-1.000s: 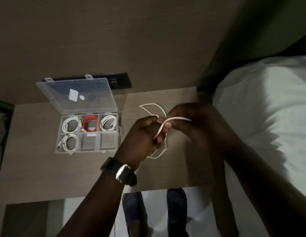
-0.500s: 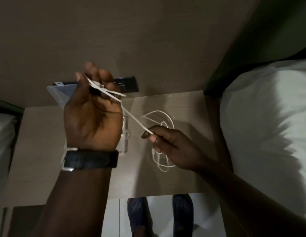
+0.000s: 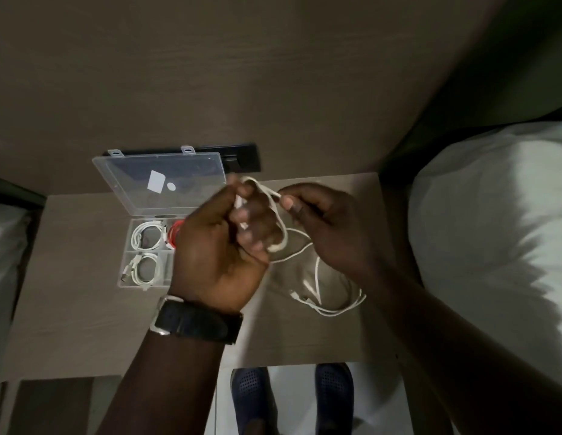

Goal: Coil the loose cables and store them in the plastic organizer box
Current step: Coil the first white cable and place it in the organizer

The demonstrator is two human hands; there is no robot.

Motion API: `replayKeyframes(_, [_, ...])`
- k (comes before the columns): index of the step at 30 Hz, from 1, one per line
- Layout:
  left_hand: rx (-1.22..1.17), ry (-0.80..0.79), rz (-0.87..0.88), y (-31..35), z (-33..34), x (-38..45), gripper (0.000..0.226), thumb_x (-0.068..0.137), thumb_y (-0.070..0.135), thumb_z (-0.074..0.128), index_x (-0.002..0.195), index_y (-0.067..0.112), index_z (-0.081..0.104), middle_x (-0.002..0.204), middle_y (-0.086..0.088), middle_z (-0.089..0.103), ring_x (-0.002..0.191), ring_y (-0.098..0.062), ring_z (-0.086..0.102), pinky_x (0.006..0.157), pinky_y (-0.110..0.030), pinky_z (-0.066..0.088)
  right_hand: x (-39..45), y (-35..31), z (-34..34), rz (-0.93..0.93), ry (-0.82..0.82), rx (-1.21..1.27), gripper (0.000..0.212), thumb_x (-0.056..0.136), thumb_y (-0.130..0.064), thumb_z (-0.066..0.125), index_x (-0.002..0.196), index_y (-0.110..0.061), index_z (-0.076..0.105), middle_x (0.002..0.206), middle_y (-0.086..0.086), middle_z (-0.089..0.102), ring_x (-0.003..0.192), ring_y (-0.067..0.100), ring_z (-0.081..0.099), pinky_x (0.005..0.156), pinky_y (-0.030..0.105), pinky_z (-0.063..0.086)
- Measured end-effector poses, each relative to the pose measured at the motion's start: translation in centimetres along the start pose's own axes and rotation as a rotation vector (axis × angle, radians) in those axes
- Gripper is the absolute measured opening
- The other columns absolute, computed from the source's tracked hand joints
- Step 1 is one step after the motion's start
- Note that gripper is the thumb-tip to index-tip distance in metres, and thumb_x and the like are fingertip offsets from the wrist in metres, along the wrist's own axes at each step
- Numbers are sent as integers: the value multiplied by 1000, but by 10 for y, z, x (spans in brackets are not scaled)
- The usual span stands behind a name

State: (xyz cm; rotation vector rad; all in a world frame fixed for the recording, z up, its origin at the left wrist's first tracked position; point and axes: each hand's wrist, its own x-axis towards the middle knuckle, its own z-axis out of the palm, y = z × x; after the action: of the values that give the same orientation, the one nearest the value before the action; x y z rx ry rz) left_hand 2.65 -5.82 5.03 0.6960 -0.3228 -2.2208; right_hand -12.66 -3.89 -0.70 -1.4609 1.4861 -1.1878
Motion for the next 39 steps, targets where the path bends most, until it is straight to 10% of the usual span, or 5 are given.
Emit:
replayKeyframes(5, [-50, 153, 429, 30, -8, 15, 30, 103, 22, 32, 82, 15, 52, 69, 3, 48, 59, -10, 46, 61, -21, 39, -26, 14, 15, 40, -262, -84, 17, 99, -23, 55, 102, -16, 70, 71, -11, 62, 68, 10, 61, 66, 35, 51])
replayKeyframes(9, [711, 355, 671, 40, -20, 24, 28, 104, 18, 36, 85, 7, 53, 71, -3, 55, 64, -17, 55, 62, -28, 46, -23, 3, 6, -46, -395, -186, 12, 96, -29, 60, 88, -24, 67, 67, -13, 59, 63, 4, 58, 60, 20, 41])
replayKeyframes(13, [1398, 269, 298, 19, -32, 13, 34, 102, 27, 43, 78, 11, 59, 68, -9, 65, 58, -24, 62, 60, -33, 48, 7, -22, -13, -110, -178, -89, 7, 92, -25, 64, 88, -25, 70, 77, -8, 69, 68, 5, 66, 63, 23, 52])
replayKeyframes(24, [-89, -152, -32, 10, -26, -2, 48, 100, 45, 32, 61, 19, 43, 46, 8, 24, 34, -6, 17, 38, -20, 13, -9, -15, 46, 301, -220, 397, 22, 94, 12, 48, 90, 2, 67, 71, 27, 63, 59, 11, 56, 54, 22, 47])
replayKeyframes(39, [126, 287, 346, -1, -52, -14, 34, 100, 32, 42, 84, 7, 59, 84, -8, 71, 98, -25, 70, 86, -33, 57, -43, -35, 54, 362, -52, 171, 19, 81, -13, 79, 92, -18, 63, 79, 3, 73, 67, 10, 70, 63, 30, 58])
